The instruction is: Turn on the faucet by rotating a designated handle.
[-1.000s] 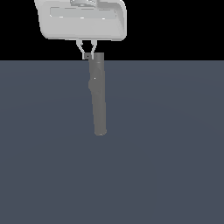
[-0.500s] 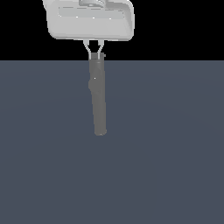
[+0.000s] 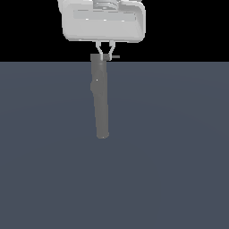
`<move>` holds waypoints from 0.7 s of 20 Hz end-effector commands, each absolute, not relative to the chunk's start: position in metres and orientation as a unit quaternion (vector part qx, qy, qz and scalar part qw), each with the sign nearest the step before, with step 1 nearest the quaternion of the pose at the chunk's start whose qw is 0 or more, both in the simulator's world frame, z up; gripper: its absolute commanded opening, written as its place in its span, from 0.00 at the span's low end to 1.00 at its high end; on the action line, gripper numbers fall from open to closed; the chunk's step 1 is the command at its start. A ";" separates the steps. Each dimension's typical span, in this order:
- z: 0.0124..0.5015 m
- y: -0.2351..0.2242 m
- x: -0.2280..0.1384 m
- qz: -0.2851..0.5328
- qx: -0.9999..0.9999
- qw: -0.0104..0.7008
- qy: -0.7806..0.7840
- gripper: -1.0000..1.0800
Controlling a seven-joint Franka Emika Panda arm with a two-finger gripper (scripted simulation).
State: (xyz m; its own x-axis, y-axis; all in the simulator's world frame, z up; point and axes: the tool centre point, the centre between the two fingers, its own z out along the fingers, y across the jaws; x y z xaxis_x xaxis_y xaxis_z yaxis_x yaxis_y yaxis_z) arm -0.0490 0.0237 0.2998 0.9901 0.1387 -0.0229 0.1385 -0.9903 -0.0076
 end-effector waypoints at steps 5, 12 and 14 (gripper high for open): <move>0.300 0.007 -0.021 0.004 -0.998 0.001 -0.060 0.00; 0.301 -0.009 0.002 0.001 -0.999 0.000 -0.050 0.00; 0.301 -0.011 0.006 0.000 -0.999 0.000 -0.049 0.00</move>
